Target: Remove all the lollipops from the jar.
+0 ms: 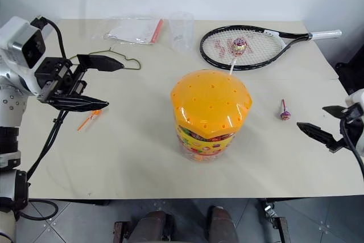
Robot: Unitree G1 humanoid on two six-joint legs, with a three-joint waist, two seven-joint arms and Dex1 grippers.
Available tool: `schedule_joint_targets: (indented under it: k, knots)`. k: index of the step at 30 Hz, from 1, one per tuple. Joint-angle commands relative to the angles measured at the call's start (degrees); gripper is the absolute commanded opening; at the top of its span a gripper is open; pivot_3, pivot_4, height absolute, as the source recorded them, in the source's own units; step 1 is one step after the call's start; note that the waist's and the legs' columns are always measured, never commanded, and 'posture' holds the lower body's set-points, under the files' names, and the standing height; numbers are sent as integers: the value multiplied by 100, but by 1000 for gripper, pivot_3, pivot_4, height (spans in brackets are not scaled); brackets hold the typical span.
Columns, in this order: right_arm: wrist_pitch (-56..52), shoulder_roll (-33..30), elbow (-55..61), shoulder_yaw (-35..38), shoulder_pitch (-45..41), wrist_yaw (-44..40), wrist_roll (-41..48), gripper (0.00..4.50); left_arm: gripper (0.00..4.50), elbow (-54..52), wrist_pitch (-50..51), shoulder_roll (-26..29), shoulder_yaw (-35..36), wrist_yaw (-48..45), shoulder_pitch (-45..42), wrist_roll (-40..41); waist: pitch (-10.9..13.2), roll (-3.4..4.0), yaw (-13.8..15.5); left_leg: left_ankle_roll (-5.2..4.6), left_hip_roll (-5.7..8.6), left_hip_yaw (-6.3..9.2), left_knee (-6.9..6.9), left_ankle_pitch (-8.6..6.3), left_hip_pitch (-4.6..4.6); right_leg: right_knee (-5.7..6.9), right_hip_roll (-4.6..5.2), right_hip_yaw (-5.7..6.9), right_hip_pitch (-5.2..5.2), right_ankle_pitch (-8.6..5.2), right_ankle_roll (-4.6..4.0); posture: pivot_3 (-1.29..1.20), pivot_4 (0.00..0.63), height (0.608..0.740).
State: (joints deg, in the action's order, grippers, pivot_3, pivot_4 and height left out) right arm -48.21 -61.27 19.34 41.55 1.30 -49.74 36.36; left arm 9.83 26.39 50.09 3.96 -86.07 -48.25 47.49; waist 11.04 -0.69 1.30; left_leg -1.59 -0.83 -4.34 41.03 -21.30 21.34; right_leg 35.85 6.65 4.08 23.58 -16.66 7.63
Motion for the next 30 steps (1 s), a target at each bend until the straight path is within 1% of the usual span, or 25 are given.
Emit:
schedule_joint_targets:
  k: [1,3,5,9,11,13,17,19,22,25,30]
  knots:
    - [-393,-370,451,201,-881,-34,947,4486,4500,3,-94,-66,117,-590,-100,-23,3,7,-15,0,-2,0,1,0,-1,2,1,-1,0,0,0,0,150,740]
    - [-436,-414,524,-70,-1309,-82,1263,4486,4500,26,-92,-101,120,-598,-126,-34,4,7,-27,0,-9,1,0,0,-3,3,-1,-3,1,0,0,0,150,740]
    - [-336,-373,461,-444,-1758,-25,1371,4486,4500,66,-110,-137,117,-594,-153,-69,4,6,-26,2,-9,5,-5,-1,-4,-1,-4,1,0,-1,-2,0,150,740]
    - [-273,-78,82,-1466,-3073,85,1600,4486,4500,193,-209,-167,115,-620,-187,-155,4,7,-59,2,-4,0,-2,-2,-1,-4,2,-4,2,1,1,0,150,740]
    - [-380,28,-132,-1904,-3481,14,1622,4486,4500,215,-240,-155,101,-577,-179,-220,4,7,-54,2,-5,0,-4,-2,2,-4,1,-3,5,1,2,0,150,740]
    - [-275,300,-351,-2340,-3885,-103,1573,4486,4500,137,-221,-148,140,-532,-111,-200,4,7,-64,2,-6,2,-2,-2,5,-4,-1,2,7,1,1,0,150,740]
    - [-53,718,-742,-2885,-4415,-345,1377,4486,4500,-57,-166,-125,249,-436,38,-129,5,8,-82,2,-2,1,-4,-2,14,-6,0,3,13,1,1,0,150,740]
    - [36,974,-936,-3083,-4678,-409,1314,4486,4500,-178,-141,-74,336,-383,154,-95,5,8,-114,2,-3,1,-4,-2,15,-6,1,4,15,1,1,0,150,740]
    - [94,1149,-1075,-3242,-4858,-540,1232,4486,4500,-311,-103,-35,429,-315,272,-80,5,8,-138,2,-6,3,-4,-2,18,-6,0,8,16,1,1,0,150,740]
    - [183,1357,-1220,-3152,-5064,-606,1296,3907,4500,-558,10,51,597,-168,465,-24,5,8,-148,2,-8,5,-4,-2,18,-7,1,10,15,1,1,0,150,740]
    - [218,1367,-1279,-3169,-5241,-771,1209,2199,4500,-749,109,67,756,-98,616,10,7,12,-134,2,-9,8,-4,-2,18,-6,2,11,15,1,1,0,150,740]
